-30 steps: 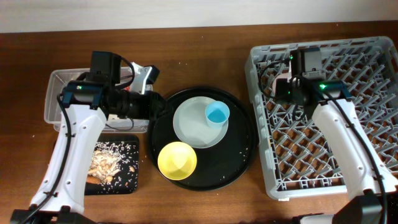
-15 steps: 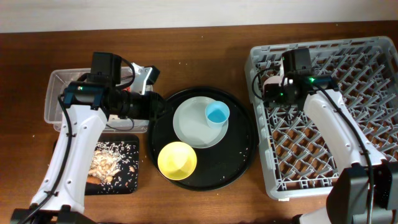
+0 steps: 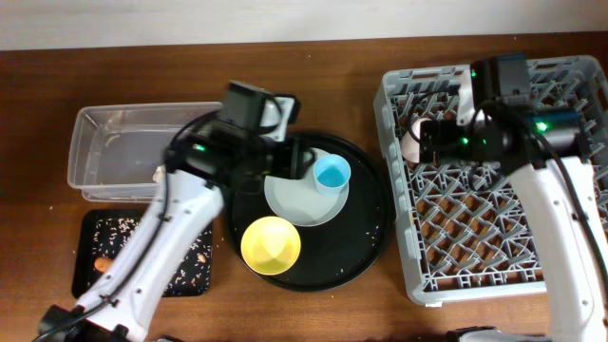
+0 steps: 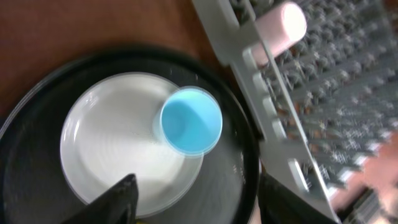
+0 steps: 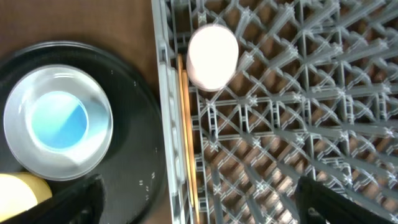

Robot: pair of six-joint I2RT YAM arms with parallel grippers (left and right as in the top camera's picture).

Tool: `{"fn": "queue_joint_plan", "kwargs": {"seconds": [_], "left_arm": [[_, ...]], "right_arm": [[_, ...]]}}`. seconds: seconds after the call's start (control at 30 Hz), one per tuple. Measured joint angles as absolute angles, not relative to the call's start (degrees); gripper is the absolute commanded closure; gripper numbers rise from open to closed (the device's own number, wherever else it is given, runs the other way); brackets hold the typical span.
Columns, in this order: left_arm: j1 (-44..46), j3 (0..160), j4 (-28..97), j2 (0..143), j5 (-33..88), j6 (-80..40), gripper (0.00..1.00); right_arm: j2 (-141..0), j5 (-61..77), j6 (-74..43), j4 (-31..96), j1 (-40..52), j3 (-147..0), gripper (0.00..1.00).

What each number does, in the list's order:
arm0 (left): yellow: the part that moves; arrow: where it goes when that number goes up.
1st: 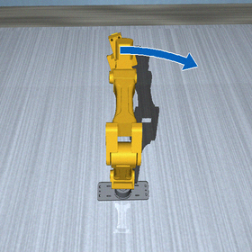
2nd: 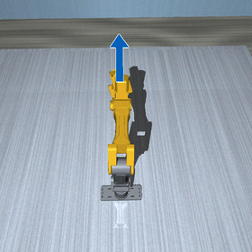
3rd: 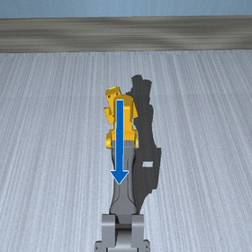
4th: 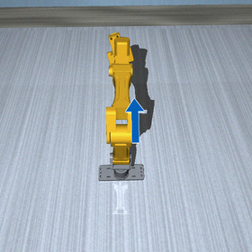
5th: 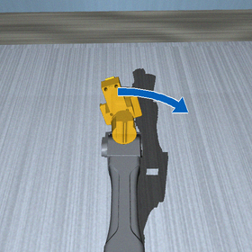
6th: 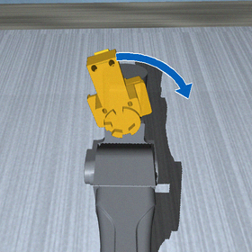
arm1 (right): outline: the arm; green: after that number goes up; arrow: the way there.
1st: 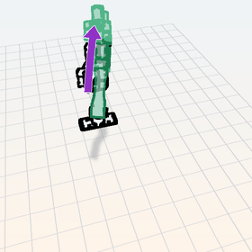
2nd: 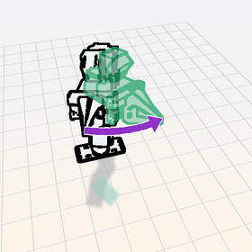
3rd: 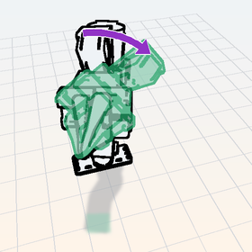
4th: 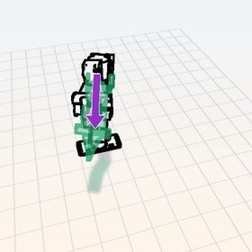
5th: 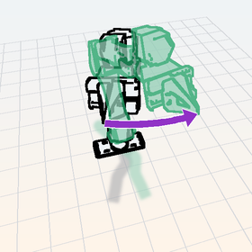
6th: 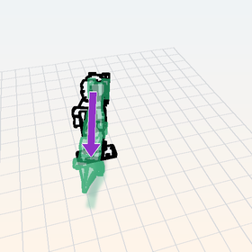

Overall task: Sort waste into correct bins and load items into the dishwasher rack
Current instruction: 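Carry the pink cup with the right gripper and place it in the rack, then grasp the blue cup with the left gripper and lift it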

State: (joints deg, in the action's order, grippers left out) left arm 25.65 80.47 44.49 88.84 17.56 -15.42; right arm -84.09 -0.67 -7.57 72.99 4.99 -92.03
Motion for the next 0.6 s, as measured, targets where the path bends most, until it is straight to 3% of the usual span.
{"fn": "queue_joint_plan", "kwargs": {"seconds": [0.1,0.2,0.6], "left_arm": [[31.6,80.5,40.8,90.9,7.5,-19.6,0.32],[32.2,80.5,39.9,95.7,2.9,-21.3,0.32],[32.2,80.4,34.9,105.6,0.6,-22.8,0.32]], "right_arm": [[-83.5,-0.5,-7.6,77.5,5.0,-92.2,0.02],[-83.5,-0.5,-7.6,79.0,5.0,-92.2,0.02],[-83.6,-0.5,-7.6,79.1,5.0,-92.2,0.02]]}}
